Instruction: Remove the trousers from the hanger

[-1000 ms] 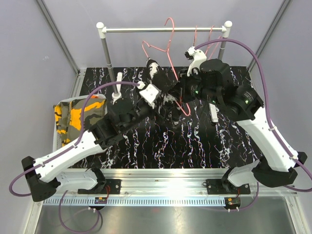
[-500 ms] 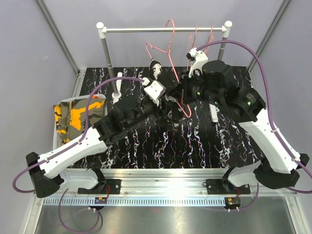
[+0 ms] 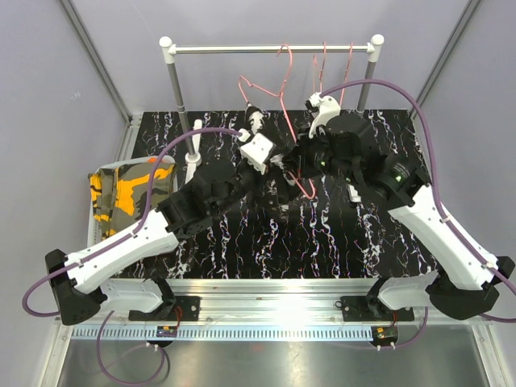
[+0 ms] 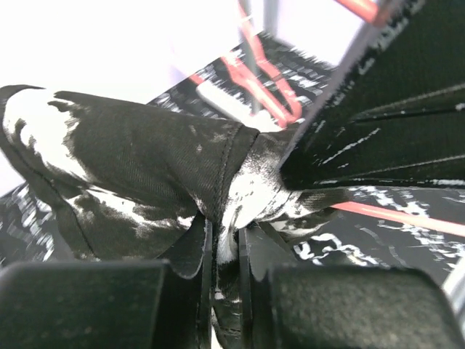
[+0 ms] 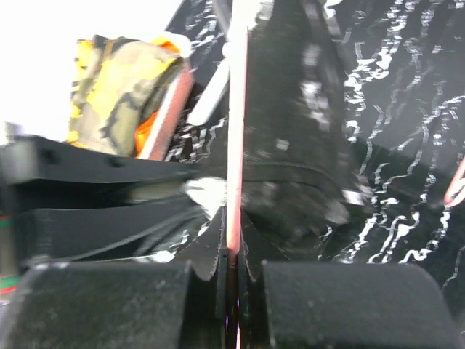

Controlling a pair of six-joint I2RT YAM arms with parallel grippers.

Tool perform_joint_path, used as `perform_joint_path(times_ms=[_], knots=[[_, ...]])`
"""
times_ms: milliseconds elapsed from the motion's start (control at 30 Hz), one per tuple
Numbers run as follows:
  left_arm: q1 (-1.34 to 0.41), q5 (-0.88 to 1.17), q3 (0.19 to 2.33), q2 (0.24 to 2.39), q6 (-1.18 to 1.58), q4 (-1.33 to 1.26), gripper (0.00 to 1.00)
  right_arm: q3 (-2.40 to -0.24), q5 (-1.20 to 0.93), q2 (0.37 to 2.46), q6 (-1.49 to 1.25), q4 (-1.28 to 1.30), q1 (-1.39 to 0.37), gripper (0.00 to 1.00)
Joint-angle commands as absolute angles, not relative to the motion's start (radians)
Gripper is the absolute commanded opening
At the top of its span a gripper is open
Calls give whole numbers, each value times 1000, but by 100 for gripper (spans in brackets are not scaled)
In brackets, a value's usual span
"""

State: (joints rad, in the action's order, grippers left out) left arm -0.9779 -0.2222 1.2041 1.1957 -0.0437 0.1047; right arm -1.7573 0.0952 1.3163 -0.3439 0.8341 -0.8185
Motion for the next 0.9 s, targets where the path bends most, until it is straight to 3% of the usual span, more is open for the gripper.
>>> perform_joint_path(times_ms=[0, 267, 733, 867], knots=[[-976, -428, 1247, 1103, -29, 20, 0, -1678, 267, 1262, -288, 681, -818, 0], [-974, -592, 1227, 999, -46, 6, 0, -1480, 281, 1279, -322, 594, -805, 0], [-974, -598, 1273, 804, -75, -40, 0, -1391, 250, 1422, -301, 600, -739, 0], [-974, -757, 1322, 811, -161, -22, 0, -1341, 247, 1422, -301, 583, -729, 0]])
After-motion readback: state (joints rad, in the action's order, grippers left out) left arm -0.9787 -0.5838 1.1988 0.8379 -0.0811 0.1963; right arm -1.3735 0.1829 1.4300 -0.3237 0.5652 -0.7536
